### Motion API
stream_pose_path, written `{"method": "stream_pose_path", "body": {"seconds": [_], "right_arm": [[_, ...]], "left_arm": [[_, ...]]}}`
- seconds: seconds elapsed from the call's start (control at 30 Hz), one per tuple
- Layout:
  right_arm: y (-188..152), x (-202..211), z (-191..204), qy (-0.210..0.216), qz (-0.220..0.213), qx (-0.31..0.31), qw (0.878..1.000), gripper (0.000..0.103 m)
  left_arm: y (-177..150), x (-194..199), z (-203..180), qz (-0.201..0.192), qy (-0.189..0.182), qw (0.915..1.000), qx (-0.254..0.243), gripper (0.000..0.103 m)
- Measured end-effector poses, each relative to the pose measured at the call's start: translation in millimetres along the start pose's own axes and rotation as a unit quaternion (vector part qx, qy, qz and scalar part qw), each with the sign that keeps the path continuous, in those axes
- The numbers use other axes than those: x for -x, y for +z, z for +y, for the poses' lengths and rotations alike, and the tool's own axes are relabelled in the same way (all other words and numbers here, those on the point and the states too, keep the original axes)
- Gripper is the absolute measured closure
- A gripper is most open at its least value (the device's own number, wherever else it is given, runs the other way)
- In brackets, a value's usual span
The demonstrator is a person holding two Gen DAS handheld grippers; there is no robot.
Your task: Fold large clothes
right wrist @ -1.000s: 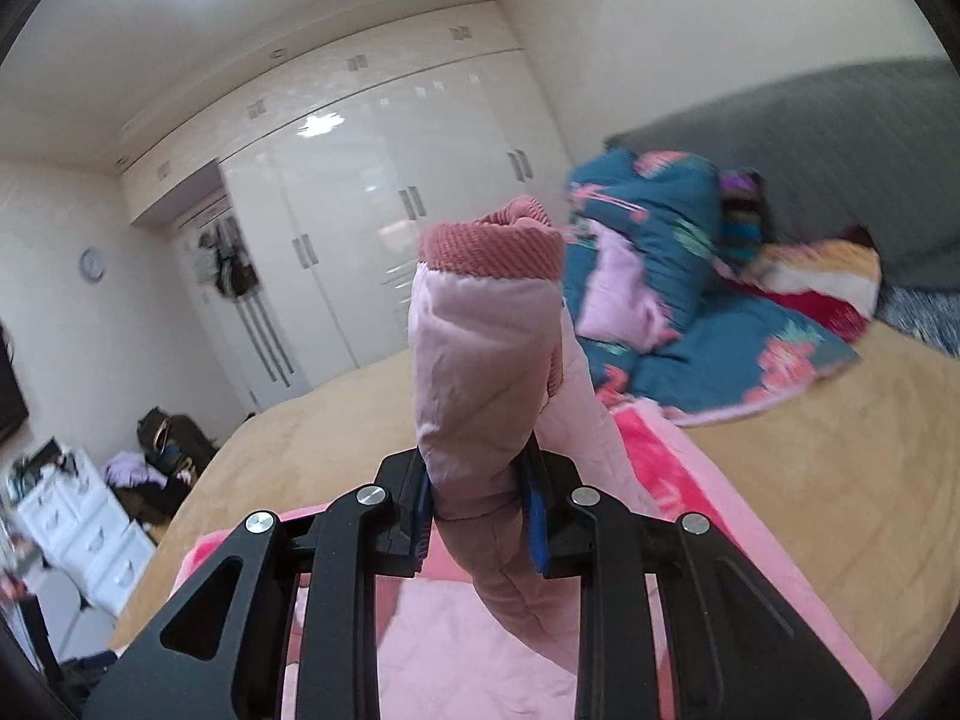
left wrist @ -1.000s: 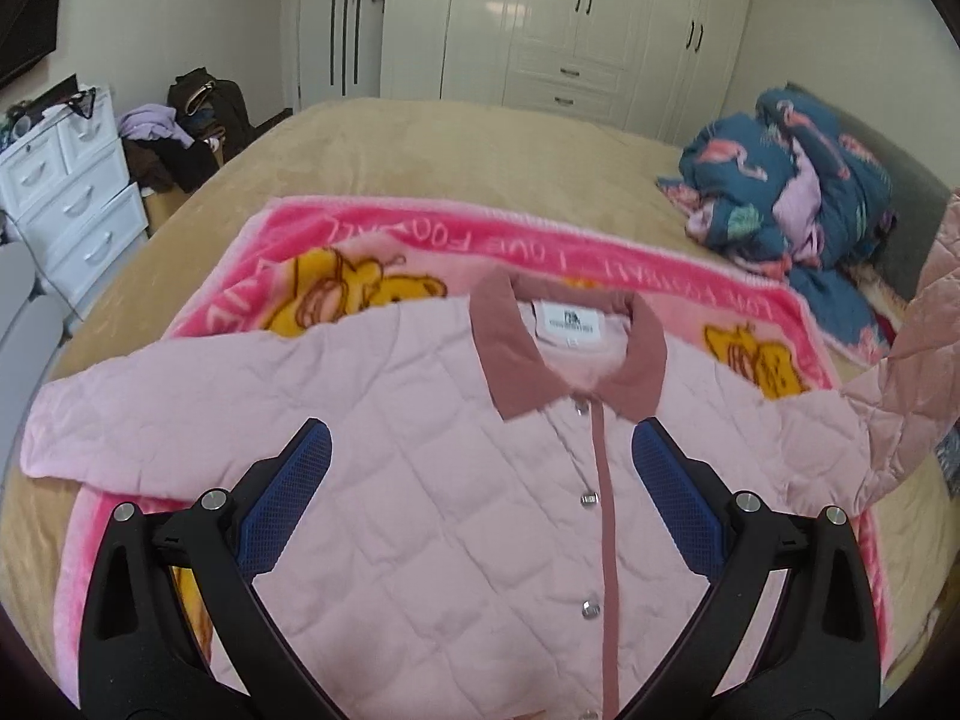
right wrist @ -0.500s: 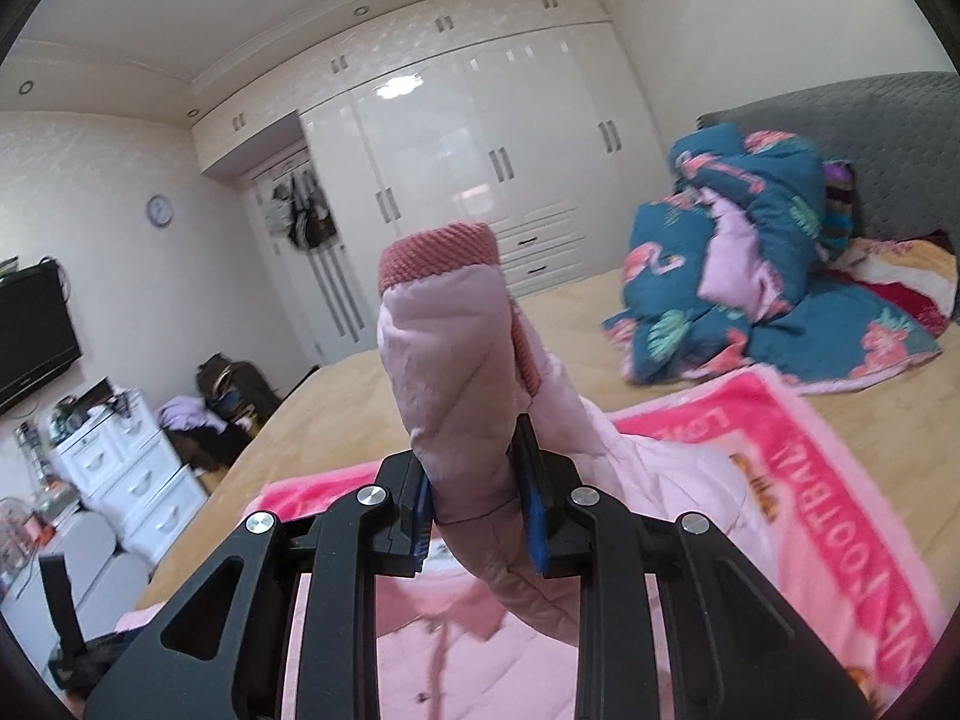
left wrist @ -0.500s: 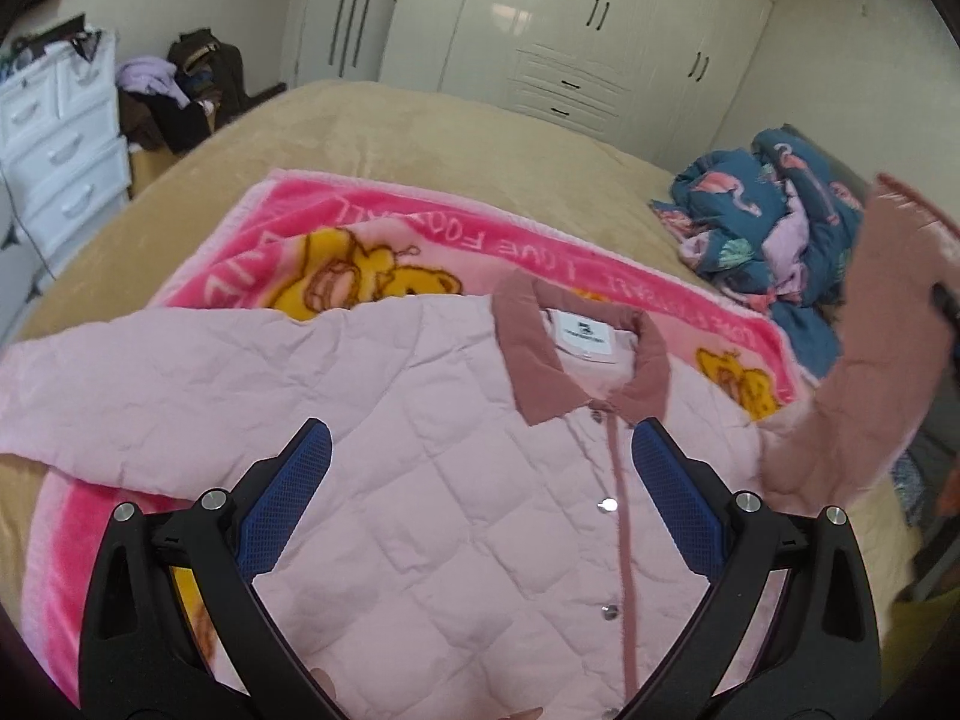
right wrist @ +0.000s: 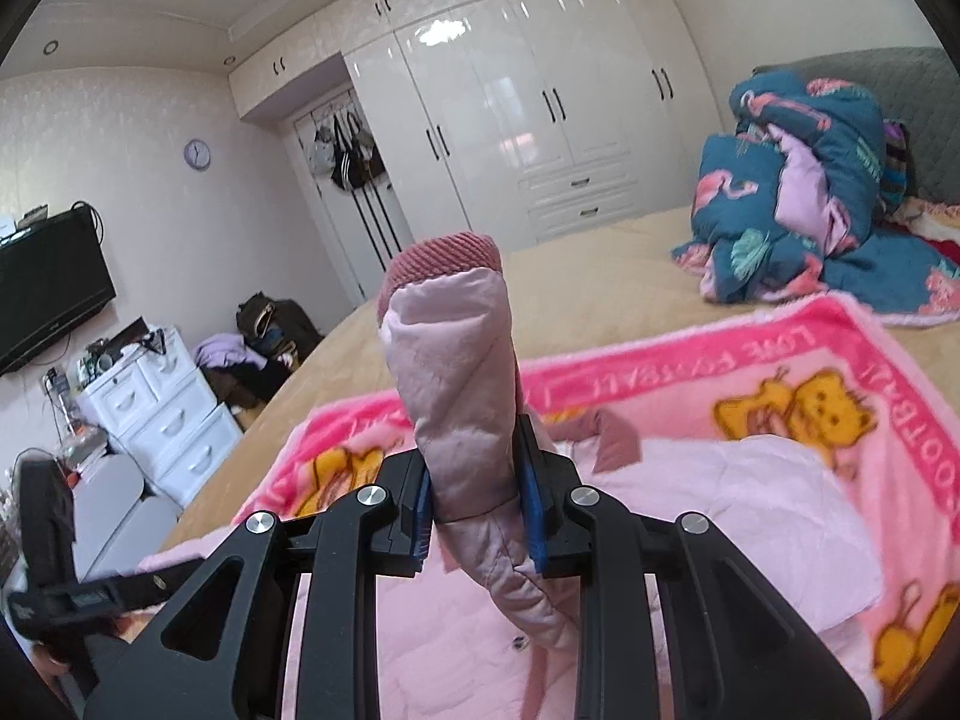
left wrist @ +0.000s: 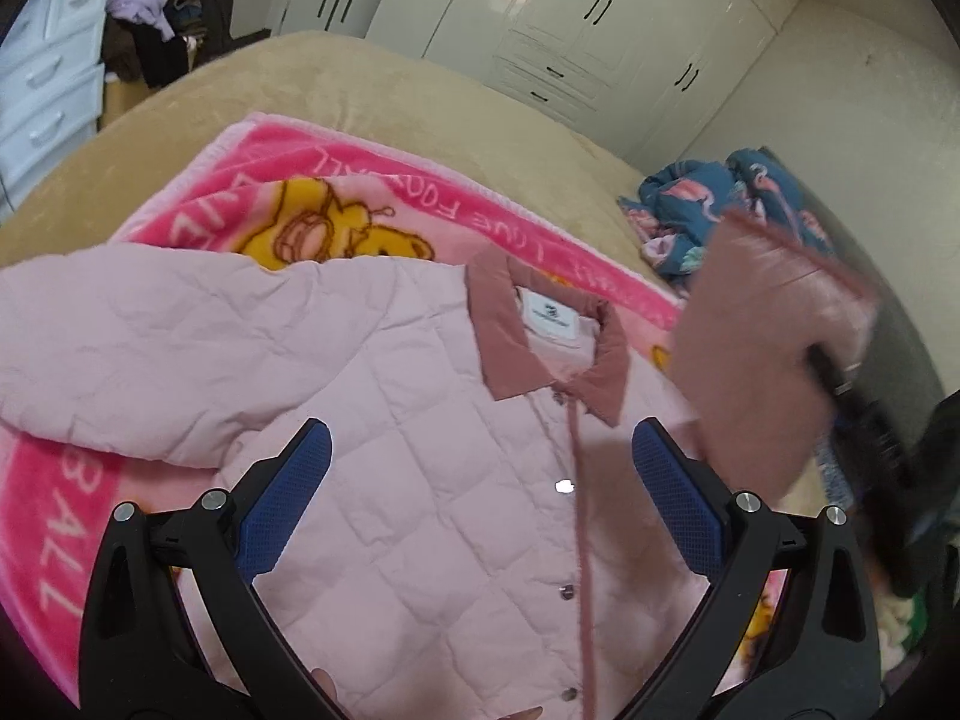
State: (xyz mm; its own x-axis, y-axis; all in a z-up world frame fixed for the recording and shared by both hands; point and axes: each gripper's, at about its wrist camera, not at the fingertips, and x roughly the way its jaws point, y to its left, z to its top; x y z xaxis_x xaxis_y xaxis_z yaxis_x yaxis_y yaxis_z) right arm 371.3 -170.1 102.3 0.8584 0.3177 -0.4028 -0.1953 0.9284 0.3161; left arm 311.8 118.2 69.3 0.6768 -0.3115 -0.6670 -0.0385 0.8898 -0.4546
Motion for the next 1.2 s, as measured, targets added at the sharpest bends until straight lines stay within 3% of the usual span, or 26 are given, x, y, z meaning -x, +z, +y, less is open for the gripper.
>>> {"method": "stream_pose_path", "body": {"seconds": [0.3, 0.5, 0.6, 0.7, 0.77, 0.87, 0.97, 1.2], "right_arm": [[-70.0, -41.6, 27.1, 0.007, 0.065, 0.025, 0.998, 0.079], [-113.4, -51.9, 40.1, 0.032, 0.116, 0.033, 0.992, 0.073], [-132.1, -51.7, 50.8, 0.052, 0.143, 0.044, 0.987, 0.061], [-146.5, -52.2, 56.1, 0.066, 0.174, 0.046, 0.982, 0.042], [-153.3, -51.1, 54.7, 0.065, 0.197, 0.034, 0.978, 0.025], [-160.7, -42.2, 47.9, 0.087, 0.222, 0.011, 0.971, 0.016], [-156.8, -25.3, 36.1, 0.089, 0.221, 0.002, 0.971, 0.015], [-125.1, 11.8, -24.5, 0.026, 0.177, -0.027, 0.983, 0.015]], "left_arm": [[-5.4, -8.2, 11.2, 0.018, -0.049, 0.9974, 0.049, 0.009], [-19.8, -23.9, 13.5, 0.039, -0.062, 0.9949, 0.069, 0.009], [-24.5, -29.1, 16.2, 0.046, -0.066, 0.9938, 0.077, 0.009], [-29.0, -35.7, 20.3, 0.061, -0.073, 0.9916, 0.087, 0.009], [-32.2, -40.2, 23.1, 0.071, -0.077, 0.99, 0.094, 0.009], [-37.7, -47.6, 27.6, 0.083, -0.078, 0.9883, 0.102, 0.009], [-46.1, -60.8, 31.2, 0.102, -0.073, 0.9863, 0.108, 0.009], [-70.1, -94.0, 37.5, 0.144, -0.033, 0.9818, 0.119, 0.009]]}}
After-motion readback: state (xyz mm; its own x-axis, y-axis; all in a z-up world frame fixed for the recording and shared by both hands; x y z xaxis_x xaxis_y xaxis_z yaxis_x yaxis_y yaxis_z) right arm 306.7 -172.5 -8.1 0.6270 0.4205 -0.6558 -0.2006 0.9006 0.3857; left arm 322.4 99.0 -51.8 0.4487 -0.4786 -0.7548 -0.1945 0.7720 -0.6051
